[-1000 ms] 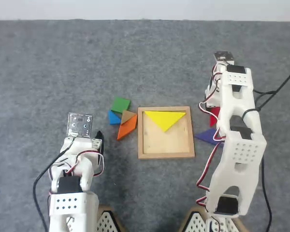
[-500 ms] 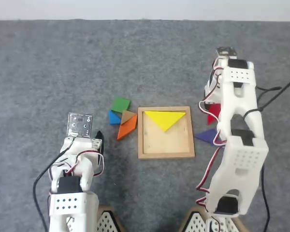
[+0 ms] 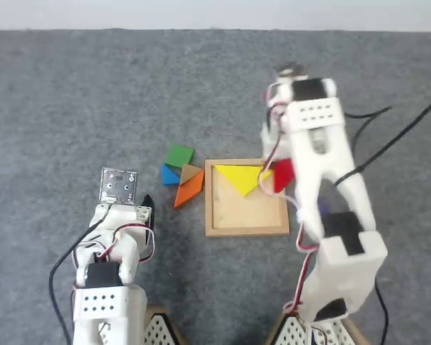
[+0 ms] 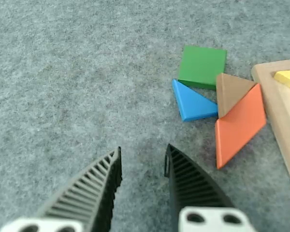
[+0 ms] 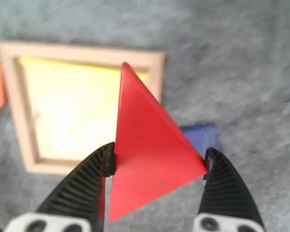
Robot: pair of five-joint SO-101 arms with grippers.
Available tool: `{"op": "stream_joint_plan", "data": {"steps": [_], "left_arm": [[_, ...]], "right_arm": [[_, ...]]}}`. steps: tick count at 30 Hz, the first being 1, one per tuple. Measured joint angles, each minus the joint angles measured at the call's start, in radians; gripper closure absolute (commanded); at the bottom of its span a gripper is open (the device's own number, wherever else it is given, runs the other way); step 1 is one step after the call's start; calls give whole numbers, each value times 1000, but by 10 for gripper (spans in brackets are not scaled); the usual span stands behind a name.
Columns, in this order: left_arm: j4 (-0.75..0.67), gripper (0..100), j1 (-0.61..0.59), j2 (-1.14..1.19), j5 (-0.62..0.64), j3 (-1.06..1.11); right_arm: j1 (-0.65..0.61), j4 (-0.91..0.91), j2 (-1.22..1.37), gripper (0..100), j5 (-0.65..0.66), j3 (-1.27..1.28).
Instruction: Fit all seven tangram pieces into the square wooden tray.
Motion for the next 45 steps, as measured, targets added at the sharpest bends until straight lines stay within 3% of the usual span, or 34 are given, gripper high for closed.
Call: {"op": "stream_joint_plan", "data": {"steps": [8,15,25,38,45], "left_arm": [[0,849,0,0,0,0],[0,849,0,0,0,0],[0,849,0,0,0,0],[0,849,0,0,0,0],[0,849,0,0,0,0]], "right_arm": [[-86,-305,-164,865,-8,393],[-293,-503,-164,865,-100,511],[-370,-482,-51,861,-203,462],[-393,-482,-20,856,-210,428],[-393,-482,-20,666,-210,428]]}}
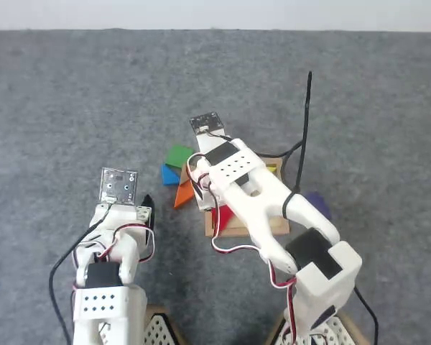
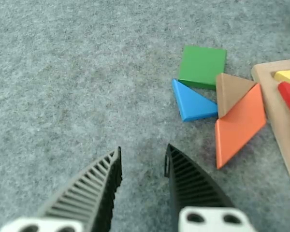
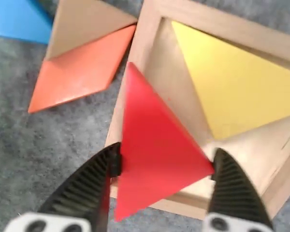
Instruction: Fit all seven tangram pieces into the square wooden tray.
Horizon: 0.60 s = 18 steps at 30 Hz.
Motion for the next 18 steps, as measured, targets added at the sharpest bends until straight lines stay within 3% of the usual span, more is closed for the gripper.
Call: {"op": "stream_joint_plan", "data": {"steps": [14,18], "left_arm": [[0,849,0,0,0,0],[0,849,0,0,0,0]], "right_arm": [[0,-28,0,725,0,0],[57,3,0,723,0,0]]}}
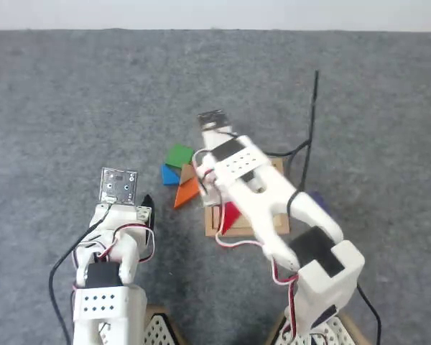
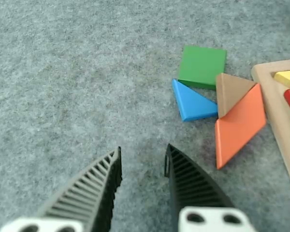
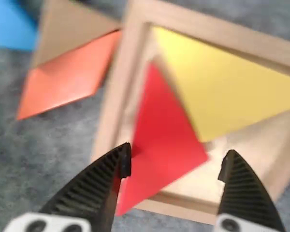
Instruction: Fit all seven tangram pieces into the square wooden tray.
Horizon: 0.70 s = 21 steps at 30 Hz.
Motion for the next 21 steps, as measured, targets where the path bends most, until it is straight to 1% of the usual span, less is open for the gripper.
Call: {"op": "stream_joint_plan", "data": {"steps": [4,9,15,21], "left_arm": [[0,849,0,0,0,0],[0,849,0,0,0,0],[0,849,0,0,0,0],[0,849,0,0,0,0]], "right_arm": [[46,14,0,723,0,0],[46,17,0,723,0,11],[46,-34,-2,723,6,40],[46,-40,-2,723,12,40]]}}
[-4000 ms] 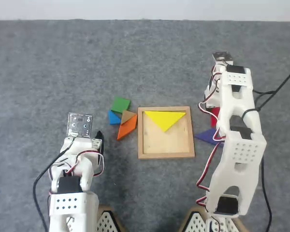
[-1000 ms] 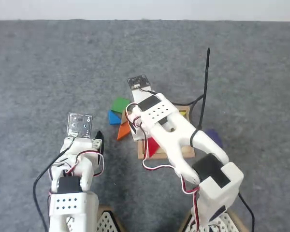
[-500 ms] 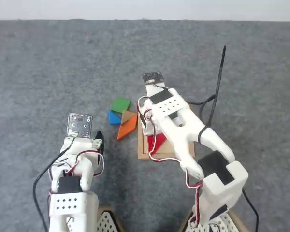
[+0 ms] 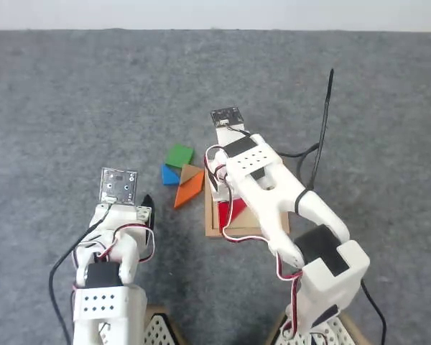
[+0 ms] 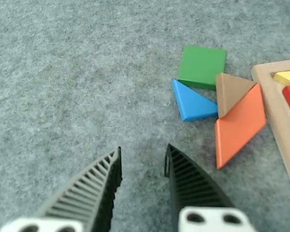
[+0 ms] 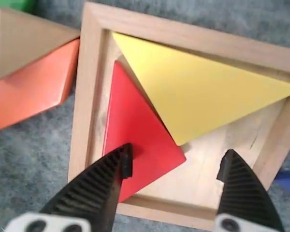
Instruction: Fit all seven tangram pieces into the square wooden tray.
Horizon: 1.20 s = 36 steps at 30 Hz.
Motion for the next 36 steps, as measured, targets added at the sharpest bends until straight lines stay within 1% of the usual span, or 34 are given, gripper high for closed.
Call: {"op": "stream_joint_plan", "data": {"steps": [8,16,22,25,28,31,33,36], "left_arm": [[0,849,0,0,0,0],[0,849,0,0,0,0],[0,849,0,0,0,0],[0,849,0,0,0,0],[0,849,0,0,0,0],[0,849,0,0,0,0],[0,849,0,0,0,0],[0,849,0,0,0,0]], "right_arm": [[0,-17,5,723,3,-8],[-25,-17,140,724,0,-140],[-25,-9,133,724,0,-164],[-25,3,69,724,3,-146],[-26,3,-64,724,8,-66],[-11,5,-213,724,54,15],[32,14,-311,723,80,54],[153,49,-428,723,167,104]]}}
